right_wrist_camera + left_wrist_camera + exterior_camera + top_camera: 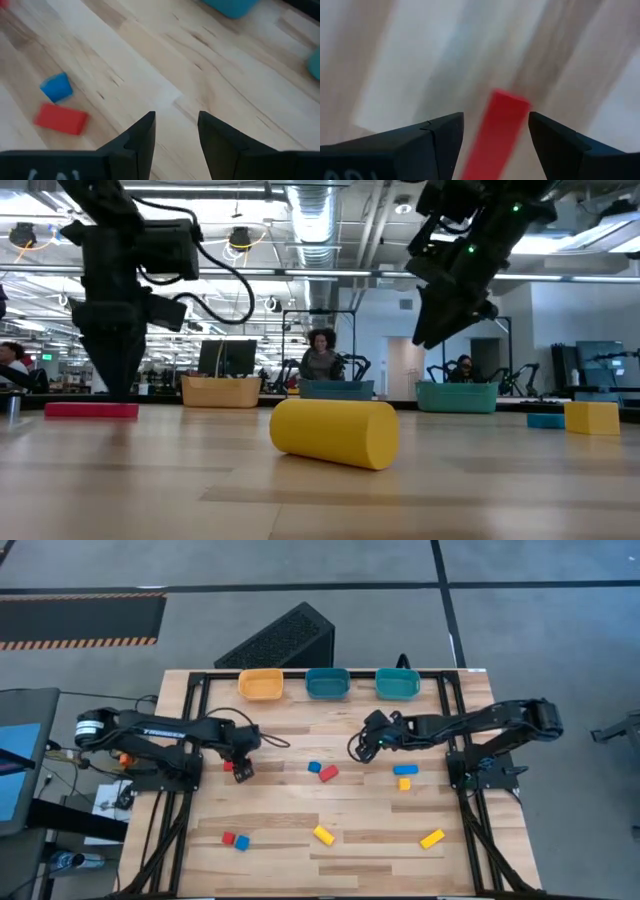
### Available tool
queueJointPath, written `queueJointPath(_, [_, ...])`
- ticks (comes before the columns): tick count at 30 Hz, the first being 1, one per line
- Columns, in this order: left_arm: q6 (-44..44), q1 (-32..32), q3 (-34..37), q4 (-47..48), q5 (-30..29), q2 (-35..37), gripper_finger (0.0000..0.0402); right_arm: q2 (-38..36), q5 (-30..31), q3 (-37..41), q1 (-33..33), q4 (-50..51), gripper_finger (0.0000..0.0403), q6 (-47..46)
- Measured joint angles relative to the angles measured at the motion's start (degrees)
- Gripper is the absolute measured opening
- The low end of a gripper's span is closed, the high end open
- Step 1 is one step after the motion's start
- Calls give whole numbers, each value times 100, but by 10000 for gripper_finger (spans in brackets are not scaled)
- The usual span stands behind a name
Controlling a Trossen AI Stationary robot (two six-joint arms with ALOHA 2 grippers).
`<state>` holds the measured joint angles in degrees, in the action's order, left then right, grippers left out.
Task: Sort & place blocks by color
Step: Put the top left red block into the yellow container
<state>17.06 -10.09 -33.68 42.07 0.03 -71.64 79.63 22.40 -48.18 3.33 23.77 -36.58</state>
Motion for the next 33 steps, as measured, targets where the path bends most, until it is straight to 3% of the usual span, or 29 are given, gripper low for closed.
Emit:
queueJointPath(5, [0, 136, -5, 17, -315, -500, 210, 210, -13, 0, 17, -213, 177, 299])
queueJointPath(14, [-236, 133, -97, 18, -177, -1088, 207, 320, -322, -5, 374, -616, 186, 873])
queueJointPath(17, [-250, 98, -93, -6, -179, -1022, 184, 320, -680, -3, 594, -659, 182, 1061])
queueJointPath(23, [-238, -87, -250, -62, -98, -911, 96, 291, -1015, -2, 1086, -620, 164, 1736])
queueJointPath(30, [550, -415, -693, -397, 73, -931, 92, 86, -1618, -1, 1615, -683, 137, 2258])
queueJointPath(33, [614, -491, -1124, -455, -127, -924, 92, -70, -1793, 1, 1806, -663, 125, 2586])
